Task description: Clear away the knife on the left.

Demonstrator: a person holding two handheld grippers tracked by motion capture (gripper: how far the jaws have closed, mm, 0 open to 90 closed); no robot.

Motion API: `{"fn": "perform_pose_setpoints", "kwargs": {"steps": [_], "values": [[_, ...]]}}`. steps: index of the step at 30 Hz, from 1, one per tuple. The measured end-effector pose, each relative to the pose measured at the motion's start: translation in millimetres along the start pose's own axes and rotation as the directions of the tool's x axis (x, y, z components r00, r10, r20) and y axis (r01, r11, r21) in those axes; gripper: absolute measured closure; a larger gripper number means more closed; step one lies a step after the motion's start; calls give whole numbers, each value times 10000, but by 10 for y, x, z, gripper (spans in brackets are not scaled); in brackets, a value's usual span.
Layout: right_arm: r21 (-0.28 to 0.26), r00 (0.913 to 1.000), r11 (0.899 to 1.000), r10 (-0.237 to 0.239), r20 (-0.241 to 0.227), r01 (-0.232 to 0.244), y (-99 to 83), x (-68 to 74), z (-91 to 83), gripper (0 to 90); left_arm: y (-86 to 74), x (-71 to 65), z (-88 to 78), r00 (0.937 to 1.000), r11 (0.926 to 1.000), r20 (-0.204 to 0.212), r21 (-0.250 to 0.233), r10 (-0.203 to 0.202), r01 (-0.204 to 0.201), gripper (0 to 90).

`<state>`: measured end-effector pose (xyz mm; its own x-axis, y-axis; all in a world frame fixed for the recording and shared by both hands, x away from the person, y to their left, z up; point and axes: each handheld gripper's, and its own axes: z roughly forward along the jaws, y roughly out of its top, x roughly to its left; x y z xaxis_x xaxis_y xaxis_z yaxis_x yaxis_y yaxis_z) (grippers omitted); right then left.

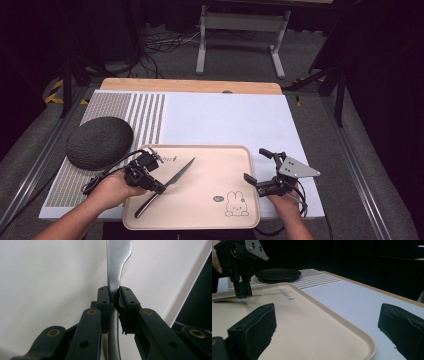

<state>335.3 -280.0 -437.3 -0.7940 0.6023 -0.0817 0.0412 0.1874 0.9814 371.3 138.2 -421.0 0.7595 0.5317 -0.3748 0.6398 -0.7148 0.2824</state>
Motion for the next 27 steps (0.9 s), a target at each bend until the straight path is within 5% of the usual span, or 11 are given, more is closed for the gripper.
{"fn": "perform_pose_setpoints", "kwargs": {"steps": [20,27], "values": [[-10,10000,10000,-16,-35,15,1,-1,-2,26,6,-10,104,9992,9992,-357,343,-191,203,796],[-30,10000,10000,4,-80,-4,1,-1,-1,26,-5,-19,117,9986,9994,-534,352,57,-38,789]]}}
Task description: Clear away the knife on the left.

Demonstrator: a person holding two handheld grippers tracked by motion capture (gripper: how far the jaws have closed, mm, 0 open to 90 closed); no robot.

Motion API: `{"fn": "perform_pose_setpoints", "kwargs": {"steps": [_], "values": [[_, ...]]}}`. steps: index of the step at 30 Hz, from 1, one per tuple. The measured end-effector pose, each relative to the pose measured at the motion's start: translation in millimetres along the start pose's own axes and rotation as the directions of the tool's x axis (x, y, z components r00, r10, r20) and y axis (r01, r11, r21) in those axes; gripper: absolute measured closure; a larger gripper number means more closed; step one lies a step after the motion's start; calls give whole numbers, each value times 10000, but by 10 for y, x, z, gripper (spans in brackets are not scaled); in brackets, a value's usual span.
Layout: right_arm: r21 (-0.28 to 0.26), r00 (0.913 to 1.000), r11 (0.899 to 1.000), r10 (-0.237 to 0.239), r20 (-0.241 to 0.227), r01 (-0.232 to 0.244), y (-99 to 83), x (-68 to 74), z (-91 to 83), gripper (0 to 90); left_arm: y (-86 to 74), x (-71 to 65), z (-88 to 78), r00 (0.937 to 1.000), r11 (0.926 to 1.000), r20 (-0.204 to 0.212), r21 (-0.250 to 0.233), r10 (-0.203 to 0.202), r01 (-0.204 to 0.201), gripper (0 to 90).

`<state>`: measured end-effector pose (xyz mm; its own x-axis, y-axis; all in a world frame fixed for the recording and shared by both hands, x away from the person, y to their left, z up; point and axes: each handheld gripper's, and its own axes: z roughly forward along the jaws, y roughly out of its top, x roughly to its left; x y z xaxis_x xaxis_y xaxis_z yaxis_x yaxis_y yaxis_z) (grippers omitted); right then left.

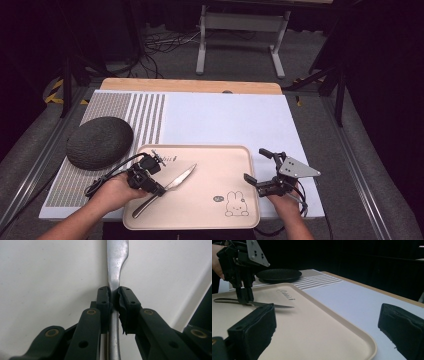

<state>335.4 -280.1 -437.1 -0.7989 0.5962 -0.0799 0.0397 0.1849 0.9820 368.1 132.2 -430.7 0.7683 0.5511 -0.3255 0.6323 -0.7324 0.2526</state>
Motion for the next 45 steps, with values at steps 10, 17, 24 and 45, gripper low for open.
{"fn": "perform_pose_setpoints", "kwargs": {"steps": [10,17,24,45], "values": [[-4,10000,10000,60,-21,-60,-2,-3,0,26,11,-62,-112,9977,9942,231,-881,636,-613,463],[-3,10000,10000,32,-21,-32,-1,-2,0,26,10,-237,-153,9732,9608,-290,-1547,2282,-2299,385],[-20,10000,10000,23,-16,-23,0,1,-3,26,-8,-393,-158,9190,9124,-783,-1134,3865,-3933,716],[-49,10000,10000,11,-42,-11,-3,0,0,26,5,-421,67,8748,8872,-1526,370,4598,-4598,899]]}}
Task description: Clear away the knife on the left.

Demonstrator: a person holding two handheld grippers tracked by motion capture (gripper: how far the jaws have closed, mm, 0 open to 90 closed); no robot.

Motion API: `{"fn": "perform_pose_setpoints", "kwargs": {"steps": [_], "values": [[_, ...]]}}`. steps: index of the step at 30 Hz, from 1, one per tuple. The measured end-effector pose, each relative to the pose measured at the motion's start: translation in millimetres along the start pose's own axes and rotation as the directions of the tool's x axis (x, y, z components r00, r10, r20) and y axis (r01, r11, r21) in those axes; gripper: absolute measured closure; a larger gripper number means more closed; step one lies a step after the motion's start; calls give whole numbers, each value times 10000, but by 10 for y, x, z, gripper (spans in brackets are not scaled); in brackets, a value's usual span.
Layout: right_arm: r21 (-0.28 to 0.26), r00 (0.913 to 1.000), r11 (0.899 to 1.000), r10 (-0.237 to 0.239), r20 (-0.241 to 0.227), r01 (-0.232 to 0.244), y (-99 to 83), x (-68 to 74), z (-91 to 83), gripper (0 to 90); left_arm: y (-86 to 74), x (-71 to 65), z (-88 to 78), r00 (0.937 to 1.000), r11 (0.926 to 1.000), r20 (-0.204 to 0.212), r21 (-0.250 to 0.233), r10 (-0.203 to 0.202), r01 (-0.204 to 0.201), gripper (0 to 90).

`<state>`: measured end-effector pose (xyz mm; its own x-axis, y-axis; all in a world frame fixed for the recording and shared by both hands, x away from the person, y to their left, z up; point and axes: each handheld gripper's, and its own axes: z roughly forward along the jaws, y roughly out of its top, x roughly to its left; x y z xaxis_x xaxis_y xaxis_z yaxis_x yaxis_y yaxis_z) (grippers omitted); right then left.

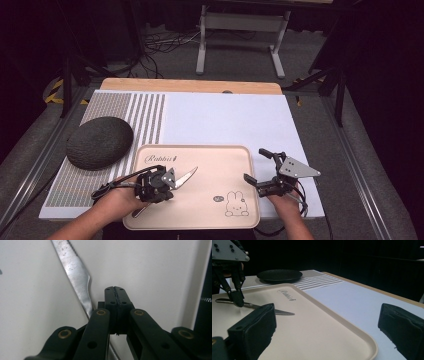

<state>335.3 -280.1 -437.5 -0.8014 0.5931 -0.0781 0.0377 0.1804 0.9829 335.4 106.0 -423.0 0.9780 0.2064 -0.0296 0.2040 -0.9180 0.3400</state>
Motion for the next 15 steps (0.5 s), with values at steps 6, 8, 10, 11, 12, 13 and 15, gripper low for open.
{"fn": "perform_pose_setpoints", "kwargs": {"steps": [6,8,10,11,12,13,15], "values": [[8,10000,10000,22,-17,-22,-2,-1,4,26,-25,36,46,10000,9996,-10,275,-83,83,899],[15,10000,10000,16,10,-16,-2,-5,1,26,-31,45,61,9999,9995,-25,275,-130,130,899],[12,10000,10000,23,16,-23,-2,-6,0,26,-41,63,59,9998,9995,0,226,-219,219,899],[12,10000,10000,22,21,-22,-2,-6,-1,26,-45,68,58,9997,9995,19,188,-261,261,899],[19,10000,10000,23,14,-23,-3,-6,1,26,-48,71,58,9996,9994,15,182,-284,283,899],[35,10000,10000,20,0,-20,-3,-6,1,26,-52,72,57,9995,9993,15,176,-329,329,899],[29,10000,10000,29,6,-29,-4,-4,3,26,-60,82,55,9994,9993,-1,168,-346,346,899]]}}
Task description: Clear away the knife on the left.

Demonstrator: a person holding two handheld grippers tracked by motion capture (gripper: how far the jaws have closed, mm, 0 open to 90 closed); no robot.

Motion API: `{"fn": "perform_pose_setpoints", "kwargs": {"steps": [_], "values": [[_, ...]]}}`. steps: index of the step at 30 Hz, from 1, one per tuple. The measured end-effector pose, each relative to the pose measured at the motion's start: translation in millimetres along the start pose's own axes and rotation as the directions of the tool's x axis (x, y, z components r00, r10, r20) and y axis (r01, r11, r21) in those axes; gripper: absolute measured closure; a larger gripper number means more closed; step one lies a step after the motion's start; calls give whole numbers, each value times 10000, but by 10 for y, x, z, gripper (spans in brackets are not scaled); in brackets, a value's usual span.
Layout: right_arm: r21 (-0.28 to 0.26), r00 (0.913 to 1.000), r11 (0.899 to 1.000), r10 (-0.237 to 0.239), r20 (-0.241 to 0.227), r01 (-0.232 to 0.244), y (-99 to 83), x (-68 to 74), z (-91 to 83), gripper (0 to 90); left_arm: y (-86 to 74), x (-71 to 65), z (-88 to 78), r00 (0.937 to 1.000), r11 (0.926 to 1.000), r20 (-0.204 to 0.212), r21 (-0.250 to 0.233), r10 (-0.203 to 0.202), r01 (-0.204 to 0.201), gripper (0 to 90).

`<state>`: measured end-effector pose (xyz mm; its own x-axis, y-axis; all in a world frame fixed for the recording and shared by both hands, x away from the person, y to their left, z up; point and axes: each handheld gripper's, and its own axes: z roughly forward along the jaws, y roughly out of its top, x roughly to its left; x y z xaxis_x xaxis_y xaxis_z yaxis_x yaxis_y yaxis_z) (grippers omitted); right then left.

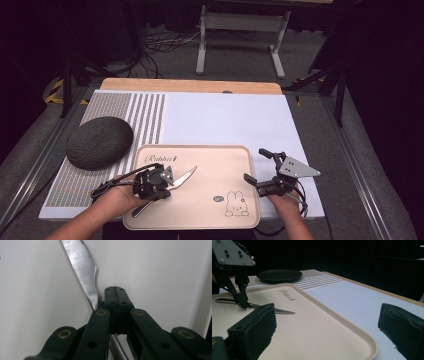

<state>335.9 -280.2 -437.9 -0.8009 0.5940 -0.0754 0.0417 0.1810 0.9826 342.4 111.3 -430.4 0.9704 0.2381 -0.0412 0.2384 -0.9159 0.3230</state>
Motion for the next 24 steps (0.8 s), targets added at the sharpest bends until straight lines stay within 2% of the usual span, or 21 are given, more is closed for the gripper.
{"fn": "perform_pose_setpoints", "kwargs": {"steps": [8,24], "values": [[10,10000,10000,13,-1,-13,-2,-1,-1,26,-63,69,-28,9988,9988,-100,66,-478,479,899],[52,10000,10000,21,-31,-21,-7,-1,6,26,-213,160,-83,9936,9939,-263,82,-1099,1102,899]]}}
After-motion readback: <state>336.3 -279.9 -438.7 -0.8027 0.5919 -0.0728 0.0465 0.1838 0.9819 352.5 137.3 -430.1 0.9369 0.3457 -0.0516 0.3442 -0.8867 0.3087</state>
